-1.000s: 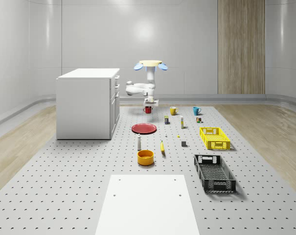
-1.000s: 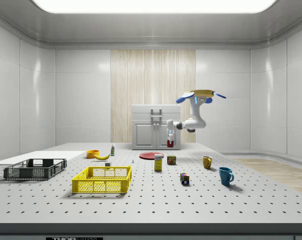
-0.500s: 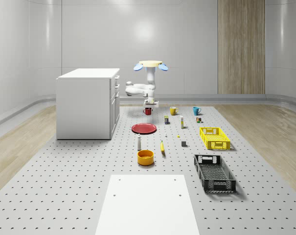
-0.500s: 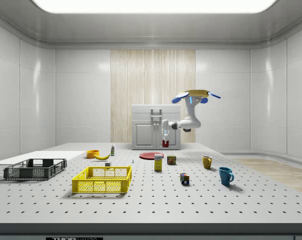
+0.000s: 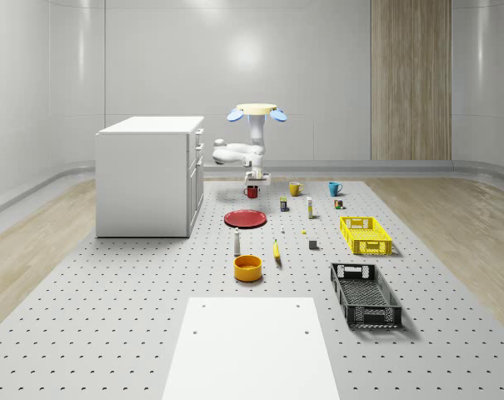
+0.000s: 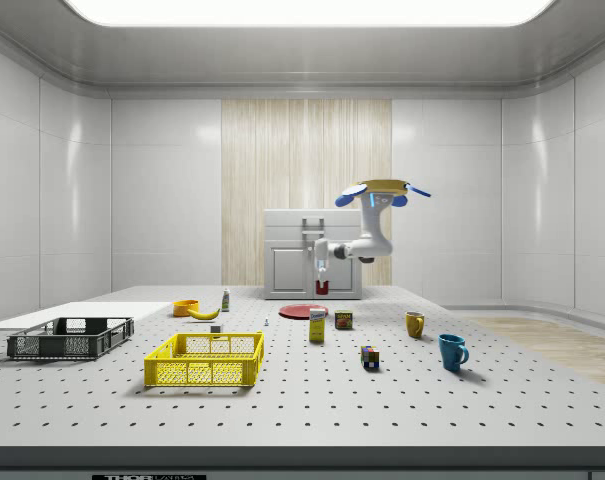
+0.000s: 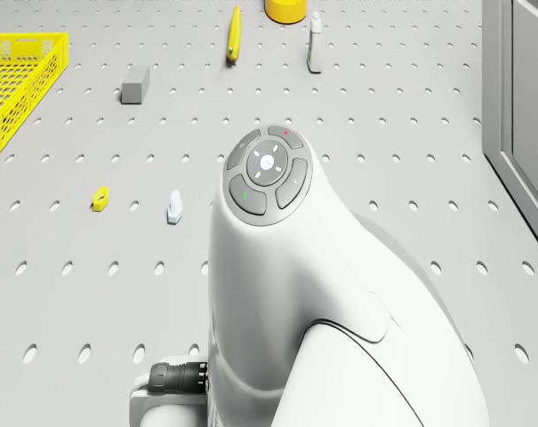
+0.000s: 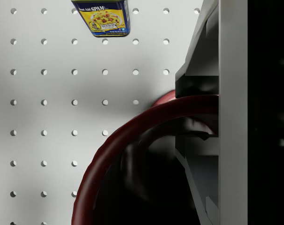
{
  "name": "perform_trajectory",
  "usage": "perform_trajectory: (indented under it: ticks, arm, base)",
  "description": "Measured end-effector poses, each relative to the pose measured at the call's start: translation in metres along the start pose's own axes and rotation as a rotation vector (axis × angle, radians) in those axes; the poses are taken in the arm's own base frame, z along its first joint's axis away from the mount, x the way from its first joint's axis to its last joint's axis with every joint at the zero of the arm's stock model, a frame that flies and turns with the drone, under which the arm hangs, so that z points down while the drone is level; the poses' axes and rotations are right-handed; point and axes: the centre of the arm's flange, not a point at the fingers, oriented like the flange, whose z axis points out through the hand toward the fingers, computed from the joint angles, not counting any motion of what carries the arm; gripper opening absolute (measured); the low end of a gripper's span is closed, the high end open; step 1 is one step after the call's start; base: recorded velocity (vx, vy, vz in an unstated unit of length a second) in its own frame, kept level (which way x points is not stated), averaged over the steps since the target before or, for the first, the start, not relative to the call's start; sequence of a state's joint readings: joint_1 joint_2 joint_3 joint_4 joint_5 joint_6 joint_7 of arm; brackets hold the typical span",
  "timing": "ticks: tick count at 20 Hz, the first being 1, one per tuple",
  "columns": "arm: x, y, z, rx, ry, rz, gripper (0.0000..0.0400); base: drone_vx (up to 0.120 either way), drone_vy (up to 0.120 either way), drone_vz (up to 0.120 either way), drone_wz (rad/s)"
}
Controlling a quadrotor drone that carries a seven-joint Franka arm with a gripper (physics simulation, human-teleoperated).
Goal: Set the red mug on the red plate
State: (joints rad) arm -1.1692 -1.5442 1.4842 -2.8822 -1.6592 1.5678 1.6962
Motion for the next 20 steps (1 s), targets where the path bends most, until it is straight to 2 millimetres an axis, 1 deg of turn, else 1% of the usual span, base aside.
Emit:
perform_trajectory:
  ticks: [6,17,18,20]
  arm:
    - [0.0000,0.0000,0.0000,0.000,0.000,0.000,0.0100]
    - [0.0000,0.0000,0.0000,0.000,0.000,0.000,0.0100]
    - [0.0000,0.0000,0.0000,0.000,0.000,0.000,0.0100]
    - [0.0009,0.0009,0.0000,0.000,0.000,0.000,0.0100]
  base:
    - [0.120,0.000,-0.007,0.000]
    - [0.120,0.000,-0.120,0.000]
    - [0.120,0.000,-0.040,0.000]
    - [0.000,0.000,0.000,0.000]
